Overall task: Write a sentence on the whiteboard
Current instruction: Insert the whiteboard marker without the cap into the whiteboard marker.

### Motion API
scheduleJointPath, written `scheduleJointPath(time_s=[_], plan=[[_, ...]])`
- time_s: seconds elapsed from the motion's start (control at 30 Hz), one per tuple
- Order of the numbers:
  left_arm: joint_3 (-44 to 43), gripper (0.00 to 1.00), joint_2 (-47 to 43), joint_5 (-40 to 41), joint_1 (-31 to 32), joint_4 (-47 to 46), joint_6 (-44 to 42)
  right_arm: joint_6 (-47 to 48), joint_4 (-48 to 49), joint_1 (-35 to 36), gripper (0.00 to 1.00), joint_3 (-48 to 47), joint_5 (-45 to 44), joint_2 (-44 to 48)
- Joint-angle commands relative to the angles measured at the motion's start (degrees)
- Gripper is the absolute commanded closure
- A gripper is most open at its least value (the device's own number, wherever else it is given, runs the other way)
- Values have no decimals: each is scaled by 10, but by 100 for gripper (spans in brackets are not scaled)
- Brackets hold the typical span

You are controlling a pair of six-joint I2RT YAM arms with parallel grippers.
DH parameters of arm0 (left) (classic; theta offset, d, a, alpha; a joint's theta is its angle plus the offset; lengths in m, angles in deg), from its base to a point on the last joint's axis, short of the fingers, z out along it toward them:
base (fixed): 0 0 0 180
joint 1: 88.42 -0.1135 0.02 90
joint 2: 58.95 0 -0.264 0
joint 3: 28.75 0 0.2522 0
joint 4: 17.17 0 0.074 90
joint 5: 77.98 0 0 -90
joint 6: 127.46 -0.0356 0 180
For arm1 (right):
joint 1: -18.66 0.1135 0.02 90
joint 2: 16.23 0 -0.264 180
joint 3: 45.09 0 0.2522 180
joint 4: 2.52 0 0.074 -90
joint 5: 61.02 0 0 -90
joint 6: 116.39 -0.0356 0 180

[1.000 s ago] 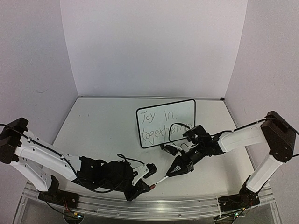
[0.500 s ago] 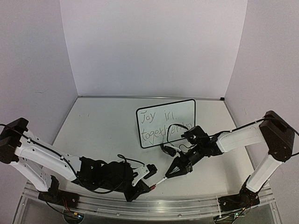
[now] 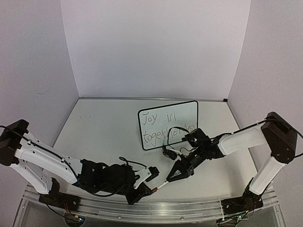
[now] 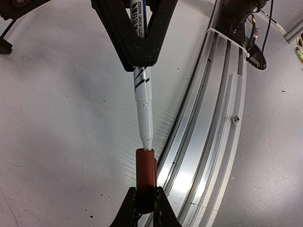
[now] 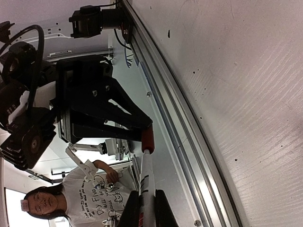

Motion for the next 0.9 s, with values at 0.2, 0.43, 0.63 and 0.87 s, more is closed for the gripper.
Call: scheduleJointPath(time_s=[0.2,0.43,0.63,0.87], plan=[[-14,100,-24,21,4,-23,3,7,13,9,100,-23,-5,-7],[-18,100,-40,38,4,-21,-4,1,13,10,100,-35,-4,1],[-32,100,-45,48,4,-35,-14,-4,14,12,100,-43,-8,5],[-43,100,-33,51,3,-64,-16,-9,14,17,100,-49,-7,19]])
